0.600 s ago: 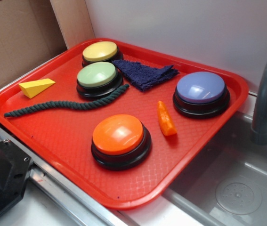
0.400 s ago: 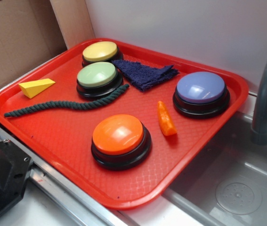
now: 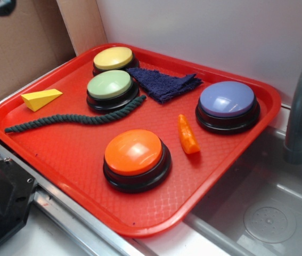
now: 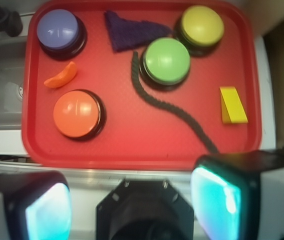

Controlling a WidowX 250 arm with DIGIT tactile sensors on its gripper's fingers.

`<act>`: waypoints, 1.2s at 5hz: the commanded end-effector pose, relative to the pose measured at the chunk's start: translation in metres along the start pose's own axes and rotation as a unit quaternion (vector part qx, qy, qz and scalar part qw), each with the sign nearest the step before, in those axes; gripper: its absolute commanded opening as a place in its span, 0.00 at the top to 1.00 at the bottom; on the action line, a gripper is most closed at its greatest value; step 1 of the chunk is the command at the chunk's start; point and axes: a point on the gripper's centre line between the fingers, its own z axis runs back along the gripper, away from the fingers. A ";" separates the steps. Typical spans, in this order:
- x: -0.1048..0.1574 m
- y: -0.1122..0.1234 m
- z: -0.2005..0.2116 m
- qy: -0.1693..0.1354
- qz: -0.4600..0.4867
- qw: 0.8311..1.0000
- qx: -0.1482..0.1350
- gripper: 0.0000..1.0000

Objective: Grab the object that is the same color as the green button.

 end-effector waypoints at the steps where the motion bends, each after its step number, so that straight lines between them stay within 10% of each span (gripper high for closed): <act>1: 0.030 0.032 -0.062 -0.044 -0.148 0.988 0.004 0.00; 4: 0.017 0.093 -0.148 -0.074 -0.244 0.967 0.005 0.00; 6: 0.018 0.085 -0.189 -0.053 -0.310 0.949 -0.022 0.00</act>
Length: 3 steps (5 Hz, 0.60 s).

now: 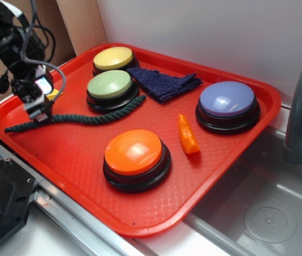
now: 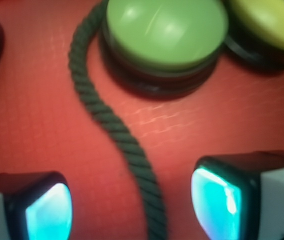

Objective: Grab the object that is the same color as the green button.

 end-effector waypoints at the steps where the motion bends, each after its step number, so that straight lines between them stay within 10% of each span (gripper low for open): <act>1: 0.003 0.004 -0.029 0.009 -0.037 0.999 -0.014 0.00; 2: 0.001 0.009 -0.035 0.014 -0.033 0.999 -0.023 0.00; 3: 0.003 0.009 -0.031 0.031 -0.054 0.998 -0.016 1.00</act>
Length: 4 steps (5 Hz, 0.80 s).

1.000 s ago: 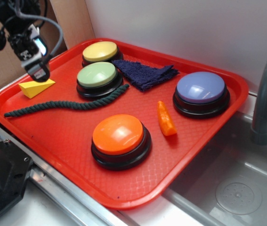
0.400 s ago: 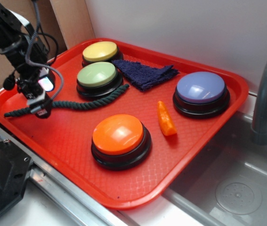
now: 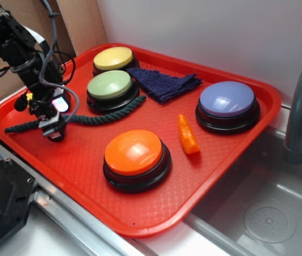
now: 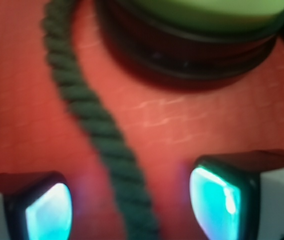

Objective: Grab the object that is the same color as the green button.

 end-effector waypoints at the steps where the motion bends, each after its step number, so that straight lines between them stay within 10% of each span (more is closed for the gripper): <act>1: 0.005 -0.003 0.004 0.017 -0.026 0.999 0.015 1.00; 4: 0.006 -0.004 -0.002 0.027 -0.024 0.999 0.019 1.00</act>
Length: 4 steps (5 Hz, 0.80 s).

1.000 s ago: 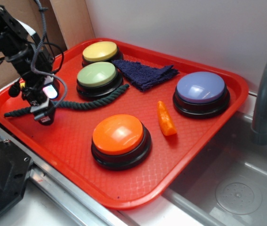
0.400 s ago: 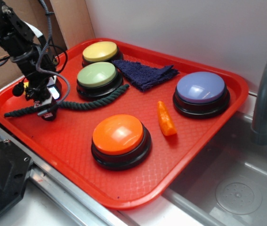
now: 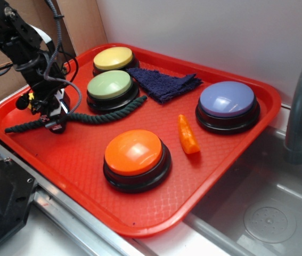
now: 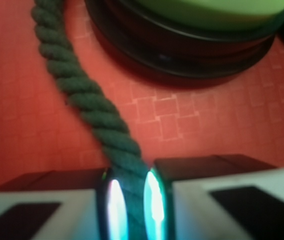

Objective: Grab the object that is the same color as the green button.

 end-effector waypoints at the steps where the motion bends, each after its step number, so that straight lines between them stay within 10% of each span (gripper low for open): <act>1: 0.008 -0.007 0.009 0.004 0.003 1.000 0.019 1.00; 4: 0.070 -0.048 0.135 0.019 0.302 0.953 0.002 1.00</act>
